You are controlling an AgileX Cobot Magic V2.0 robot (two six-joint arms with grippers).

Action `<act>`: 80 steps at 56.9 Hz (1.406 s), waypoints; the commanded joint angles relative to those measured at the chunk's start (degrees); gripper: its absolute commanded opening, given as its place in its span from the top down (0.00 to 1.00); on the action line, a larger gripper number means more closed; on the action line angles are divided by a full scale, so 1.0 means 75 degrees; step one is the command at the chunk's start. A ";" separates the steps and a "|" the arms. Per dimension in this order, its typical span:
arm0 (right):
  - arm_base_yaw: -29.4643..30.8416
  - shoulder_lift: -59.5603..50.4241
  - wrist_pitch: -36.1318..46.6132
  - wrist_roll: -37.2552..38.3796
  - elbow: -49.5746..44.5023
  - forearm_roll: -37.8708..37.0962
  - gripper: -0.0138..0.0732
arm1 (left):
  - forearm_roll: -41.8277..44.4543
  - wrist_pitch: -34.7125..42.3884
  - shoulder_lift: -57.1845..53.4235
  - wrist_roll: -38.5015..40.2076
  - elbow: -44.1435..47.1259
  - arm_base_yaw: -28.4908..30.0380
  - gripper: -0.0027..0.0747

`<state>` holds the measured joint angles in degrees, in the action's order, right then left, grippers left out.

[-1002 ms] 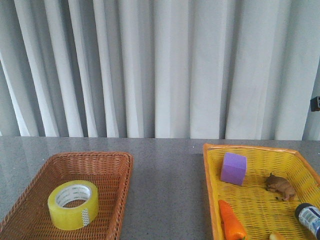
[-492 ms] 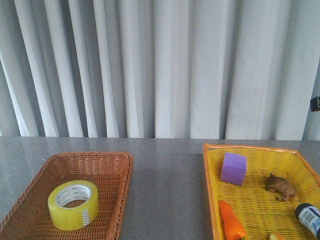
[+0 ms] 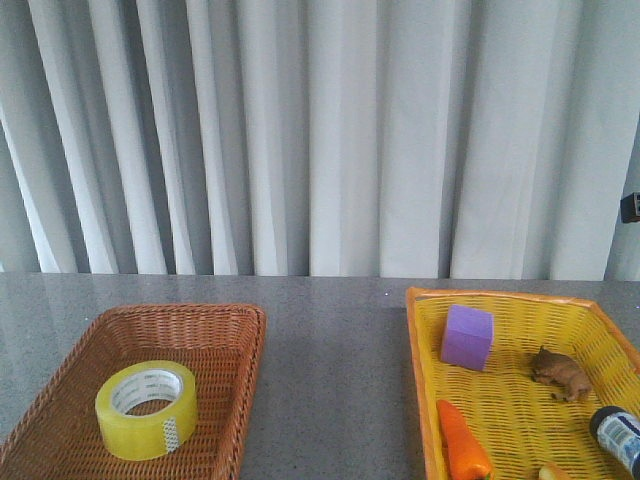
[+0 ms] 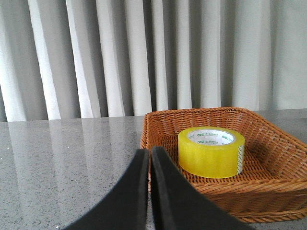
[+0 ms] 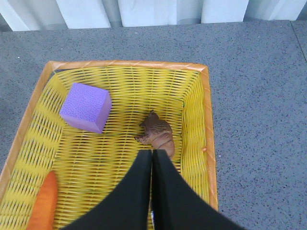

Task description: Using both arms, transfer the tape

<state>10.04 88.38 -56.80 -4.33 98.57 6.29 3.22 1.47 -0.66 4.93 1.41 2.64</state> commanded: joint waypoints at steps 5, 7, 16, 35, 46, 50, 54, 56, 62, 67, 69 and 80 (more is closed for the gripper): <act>0.0044 -0.0318 0.0425 -0.0071 0.0209 0.0026 0.85 | -0.0078 0.0511 -0.0119 0.0053 -0.0062 0.0004 0.97; 0.0044 -0.0318 0.0425 -0.0071 0.0209 0.0026 0.85 | -0.0078 0.0511 -0.0119 0.0053 -0.0062 0.0004 0.97; 0.0044 -0.0318 0.0425 -0.0071 0.0209 0.0026 0.85 | -0.0078 0.0511 -0.0119 0.0053 -0.0062 0.0004 0.97; 0.0053 -0.0318 0.0425 -0.0071 0.0209 0.0026 0.85 | -0.0071 0.0511 -0.0119 0.0053 -0.0061 0.0004 0.97; 0.0044 -0.0498 0.0537 -0.0071 0.0066 0.0017 0.85 | -0.0071 0.0511 -0.0119 0.0053 -0.0061 0.0004 0.97; 0.0044 -0.0866 0.0994 -0.0094 -0.0561 0.0010 0.85 | -0.0071 0.0511 -0.0119 0.0053 -0.0061 0.0004 0.97; 0.0044 -0.1468 0.2094 -0.0134 -0.1521 -0.0118 0.85 | -0.0071 0.0511 -0.0119 0.0053 -0.0061 0.0004 0.97; 0.0044 -0.1790 0.2635 -0.0134 -0.2093 -0.0160 0.85 | -0.0071 0.0511 -0.0119 0.0053 -0.0061 0.0004 0.97; 0.0044 -0.2794 0.3840 -0.0082 -0.3813 -0.0111 0.85 | -0.0071 0.0511 -0.0119 0.0053 -0.0061 0.0004 0.97; 0.0044 -0.3744 0.4408 -0.0097 -0.5196 -0.0238 0.85 | -0.0071 0.0511 -0.0119 0.0053 -0.0061 0.0004 0.97; 0.0044 -0.4090 0.4542 -0.0097 -0.5651 -0.0314 0.85 | -0.0071 0.0511 -0.0119 0.0053 -0.0061 0.0004 0.97; 0.0044 -0.6040 0.5384 -0.0097 -0.7997 -0.0439 0.85 | -0.0071 0.0511 -0.0119 0.0053 -0.0061 0.0004 0.97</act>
<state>10.04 49.28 -23.80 -4.60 43.66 3.53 3.22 1.24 -0.66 4.93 1.41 2.64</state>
